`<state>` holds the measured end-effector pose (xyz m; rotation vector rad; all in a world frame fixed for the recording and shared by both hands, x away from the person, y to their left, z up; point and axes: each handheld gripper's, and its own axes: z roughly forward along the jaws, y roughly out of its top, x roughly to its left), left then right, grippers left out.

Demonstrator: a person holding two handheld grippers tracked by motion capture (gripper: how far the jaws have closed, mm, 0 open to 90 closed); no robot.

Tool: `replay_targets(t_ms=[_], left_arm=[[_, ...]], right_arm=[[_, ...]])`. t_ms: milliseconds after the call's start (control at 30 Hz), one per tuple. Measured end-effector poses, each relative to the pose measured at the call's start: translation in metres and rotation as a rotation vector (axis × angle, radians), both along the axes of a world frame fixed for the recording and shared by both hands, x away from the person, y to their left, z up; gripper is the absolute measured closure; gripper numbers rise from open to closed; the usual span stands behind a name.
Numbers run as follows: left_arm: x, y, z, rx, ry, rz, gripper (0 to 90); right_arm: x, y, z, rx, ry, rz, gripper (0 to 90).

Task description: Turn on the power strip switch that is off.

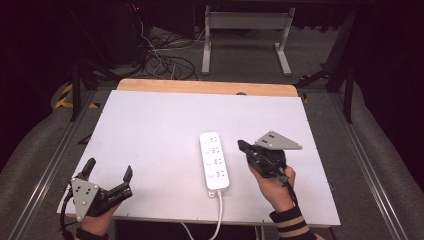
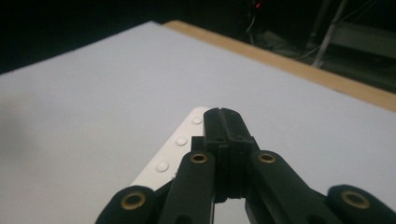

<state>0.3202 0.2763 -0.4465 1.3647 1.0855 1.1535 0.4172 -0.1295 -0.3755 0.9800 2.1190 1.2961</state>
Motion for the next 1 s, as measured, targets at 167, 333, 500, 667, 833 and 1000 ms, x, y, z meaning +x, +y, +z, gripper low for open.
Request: replay_targets(t_ms=[167,333,500,667,833,1000], left_arm=[[0.000,0.000,0.000,0.001,0.000,-0.001,0.3],[0.000,0.000,0.000,-0.001,0.005,-0.004,0.3],[0.001,0.000,0.000,-0.003,0.006,-0.004,0.3],[0.000,-0.001,0.000,0.003,0.009,-0.007,0.3],[0.001,-0.001,0.000,0.006,0.010,-0.005,0.4],[0.001,-0.002,0.000,0.011,0.010,-0.006,0.4]], right_arm=[[0.011,0.037,-0.012,-0.123,0.095,0.069,90.0],[0.020,0.064,-0.032,-0.225,0.197,0.126,90.0],[0.022,0.083,-0.050,-0.317,0.275,0.176,90.0],[0.022,0.089,-0.060,-0.364,0.333,0.187,90.0],[0.022,0.088,-0.065,-0.367,0.342,0.184,90.0],[0.023,0.083,-0.068,-0.340,0.333,0.164,90.0]])
